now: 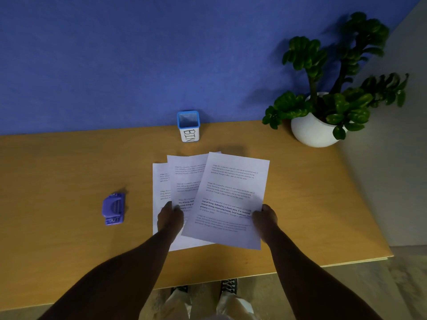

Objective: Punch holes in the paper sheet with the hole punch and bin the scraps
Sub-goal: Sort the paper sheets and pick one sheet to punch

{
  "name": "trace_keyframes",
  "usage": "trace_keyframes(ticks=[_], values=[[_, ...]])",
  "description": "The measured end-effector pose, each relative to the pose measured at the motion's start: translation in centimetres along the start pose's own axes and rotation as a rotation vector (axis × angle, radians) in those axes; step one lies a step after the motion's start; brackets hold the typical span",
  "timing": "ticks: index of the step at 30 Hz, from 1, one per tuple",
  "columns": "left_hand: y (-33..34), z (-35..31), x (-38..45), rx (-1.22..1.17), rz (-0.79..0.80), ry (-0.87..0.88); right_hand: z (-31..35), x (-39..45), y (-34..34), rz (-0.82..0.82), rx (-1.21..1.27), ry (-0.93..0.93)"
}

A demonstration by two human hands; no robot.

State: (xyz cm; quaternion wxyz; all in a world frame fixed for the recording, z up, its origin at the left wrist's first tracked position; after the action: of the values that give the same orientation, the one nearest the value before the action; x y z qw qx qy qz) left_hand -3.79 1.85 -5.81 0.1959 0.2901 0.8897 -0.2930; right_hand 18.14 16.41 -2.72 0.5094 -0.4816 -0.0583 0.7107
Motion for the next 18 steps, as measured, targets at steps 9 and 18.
trace_keyframes(ticks=[9,18], values=[[-1.8,-0.8,-0.3,-0.141,0.217,0.043,1.7,0.0,0.8,0.132,0.068,-0.02],[-2.7,-1.2,-1.1,-0.269,0.416,-0.009,2.1,-0.1,0.9,0.155,0.119,-0.027]])
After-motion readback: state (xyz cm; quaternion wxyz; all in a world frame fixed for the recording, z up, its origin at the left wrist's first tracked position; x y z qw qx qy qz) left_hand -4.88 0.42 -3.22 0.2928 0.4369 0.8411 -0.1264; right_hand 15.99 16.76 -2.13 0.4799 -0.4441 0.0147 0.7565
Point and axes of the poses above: each hand's wrist, its own x-axis towards the middle knuckle, its own y-axis out of the palm, z = x × y, the point moved 1 cm from there along x, towards the middle knuckle, and after that the axes turned 13 degrees about -x, right-handed, at the moved point
